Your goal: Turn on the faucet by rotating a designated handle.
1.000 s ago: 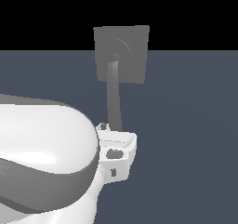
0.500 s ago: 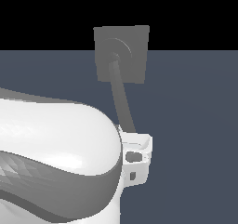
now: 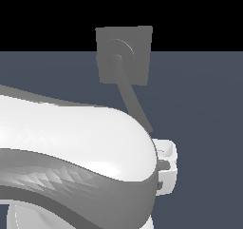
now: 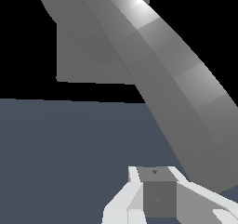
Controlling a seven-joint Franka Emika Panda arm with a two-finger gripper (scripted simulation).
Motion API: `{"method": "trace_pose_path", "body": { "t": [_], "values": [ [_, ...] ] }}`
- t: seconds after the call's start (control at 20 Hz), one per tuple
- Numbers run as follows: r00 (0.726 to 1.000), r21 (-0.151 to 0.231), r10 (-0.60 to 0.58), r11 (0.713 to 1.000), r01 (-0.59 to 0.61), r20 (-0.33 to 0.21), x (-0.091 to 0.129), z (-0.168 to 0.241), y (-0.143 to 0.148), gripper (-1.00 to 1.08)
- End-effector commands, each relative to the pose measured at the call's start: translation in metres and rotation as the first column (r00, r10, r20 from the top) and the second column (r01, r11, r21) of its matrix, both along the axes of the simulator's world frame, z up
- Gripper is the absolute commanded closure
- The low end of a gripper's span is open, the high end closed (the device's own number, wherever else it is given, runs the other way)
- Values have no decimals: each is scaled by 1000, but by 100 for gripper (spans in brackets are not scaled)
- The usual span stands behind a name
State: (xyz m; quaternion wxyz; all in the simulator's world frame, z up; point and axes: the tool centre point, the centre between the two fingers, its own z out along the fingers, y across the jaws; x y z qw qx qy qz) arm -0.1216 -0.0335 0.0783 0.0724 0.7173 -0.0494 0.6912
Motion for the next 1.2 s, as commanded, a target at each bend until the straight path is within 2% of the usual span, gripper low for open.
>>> {"method": "trace_pose_path", "body": {
  "t": [0.0, 0.05, 1.15],
  "values": [
    [999, -10, -20, 1000, 20, 32, 3, 14, -17, 108],
    [1000, 5, -6, 1000, 6, 8, -1, 3, -3, 108],
    [1000, -3, -14, 1000, 14, 21, -8, 62, -61, 108]
  ]
}}
